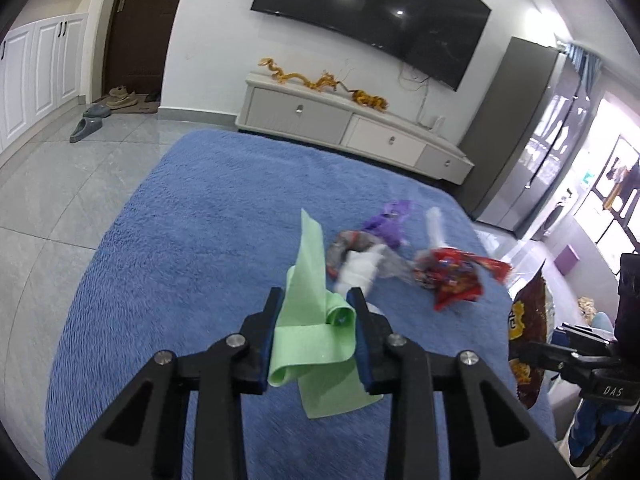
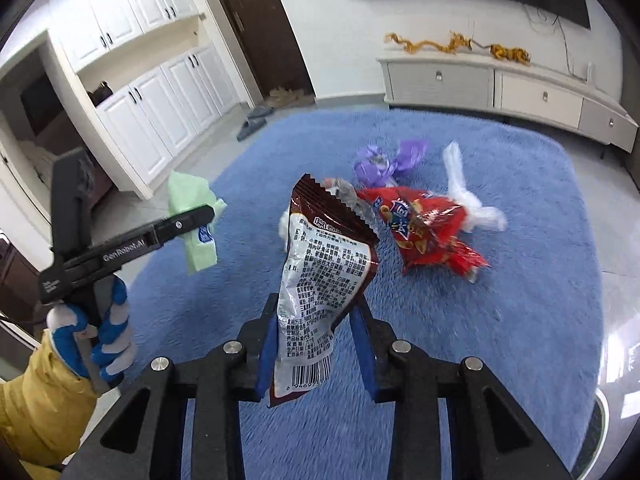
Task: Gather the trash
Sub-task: 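Grasp the green paper with the left tool while the right tool grasps the brown snack wrapper, then carry both items over the black bin and open both tools to drop them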
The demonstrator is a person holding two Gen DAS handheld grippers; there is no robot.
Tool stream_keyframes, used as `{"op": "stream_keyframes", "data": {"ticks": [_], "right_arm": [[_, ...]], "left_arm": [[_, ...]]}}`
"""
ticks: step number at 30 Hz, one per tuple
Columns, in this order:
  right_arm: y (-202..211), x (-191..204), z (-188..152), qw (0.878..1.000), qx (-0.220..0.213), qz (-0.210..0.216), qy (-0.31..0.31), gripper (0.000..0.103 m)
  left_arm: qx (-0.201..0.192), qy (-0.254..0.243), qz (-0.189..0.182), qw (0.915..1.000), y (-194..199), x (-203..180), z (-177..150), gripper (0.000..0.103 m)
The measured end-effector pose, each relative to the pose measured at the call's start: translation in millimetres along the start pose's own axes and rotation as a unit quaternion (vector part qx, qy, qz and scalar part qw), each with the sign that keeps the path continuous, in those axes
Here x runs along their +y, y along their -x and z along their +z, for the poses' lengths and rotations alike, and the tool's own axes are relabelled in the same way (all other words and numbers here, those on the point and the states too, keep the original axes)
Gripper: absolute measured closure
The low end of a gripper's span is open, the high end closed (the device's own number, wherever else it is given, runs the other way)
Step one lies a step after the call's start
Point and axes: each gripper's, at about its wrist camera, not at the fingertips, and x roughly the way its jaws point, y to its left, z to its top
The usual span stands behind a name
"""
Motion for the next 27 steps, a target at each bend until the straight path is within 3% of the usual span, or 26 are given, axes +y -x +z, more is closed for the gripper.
{"op": "stream_keyframes", "data": {"ticks": [8, 15, 22, 27], "right_arm": [[81, -11, -30, 0.998, -0.066, -0.006, -0.004, 0.071], [146, -66, -78, 0.988, -0.107, -0.078, -0.084, 0.071], [191, -151, -142, 0.957, -0.105, -0.179, -0.204, 0.071], [202, -198, -174, 0.936, -0.093, -0.209, -0.268, 0.071]], "left_arm": [[-0.013, -0.036, -0.051, 0.998, 31, -60, -5, 0.073], [0.011, -0.082, -0.106, 0.9909, 25, -135, -13, 0.073], [0.067, -0.144, -0.162, 0.9738, -15, -240, -30, 0.073], [0.117, -0.19, -0.191, 0.9559, -60, -327, -49, 0.073]]}}
